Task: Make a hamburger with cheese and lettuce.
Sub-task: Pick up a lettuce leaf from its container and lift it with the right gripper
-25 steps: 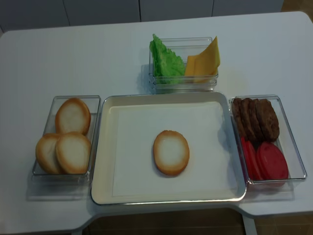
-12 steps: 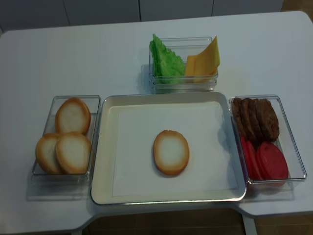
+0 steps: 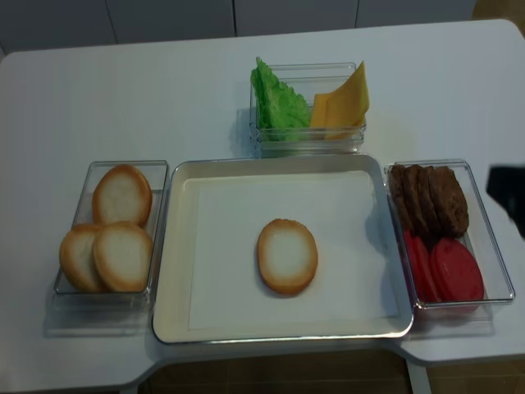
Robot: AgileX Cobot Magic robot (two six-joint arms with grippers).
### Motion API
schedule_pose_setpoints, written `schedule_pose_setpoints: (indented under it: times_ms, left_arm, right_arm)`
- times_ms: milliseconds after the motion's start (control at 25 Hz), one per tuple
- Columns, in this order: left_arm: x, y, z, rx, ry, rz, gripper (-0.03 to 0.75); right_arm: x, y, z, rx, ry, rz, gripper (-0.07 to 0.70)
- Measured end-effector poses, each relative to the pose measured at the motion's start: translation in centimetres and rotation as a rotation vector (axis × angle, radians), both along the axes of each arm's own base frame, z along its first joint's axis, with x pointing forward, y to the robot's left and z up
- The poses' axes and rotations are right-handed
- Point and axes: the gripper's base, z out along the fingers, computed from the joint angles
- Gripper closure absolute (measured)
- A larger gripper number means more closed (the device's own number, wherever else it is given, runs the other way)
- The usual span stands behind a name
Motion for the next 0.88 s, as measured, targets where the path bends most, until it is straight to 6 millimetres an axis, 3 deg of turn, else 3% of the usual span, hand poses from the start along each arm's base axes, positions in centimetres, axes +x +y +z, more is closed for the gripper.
schedule_pose_setpoints:
  times_ms: [200,440,680,880]
  left_arm:
    - [0.0,0.0,0.0,0.000,0.000,0.000,0.288]
    - [0.0,0.0,0.0,0.000,0.000,0.000,0.288]
    - [0.0,0.0,0.0,0.000,0.000,0.000,0.288]
    - [0.0,0.0,0.0,0.000,0.000,0.000,0.288]
  right_arm:
    - [5.7,1.2,1.6,0.040,0.032,0.025,0.237]
    - [12.9,4.8,2.3,0.027,0.059,0.135,0.238]
    - [19.8,8.0,0.4,0.022,0.120,0.226,0.251]
    - [24.2,10.1,-1.9,0.087,0.140,0.312,0.252]
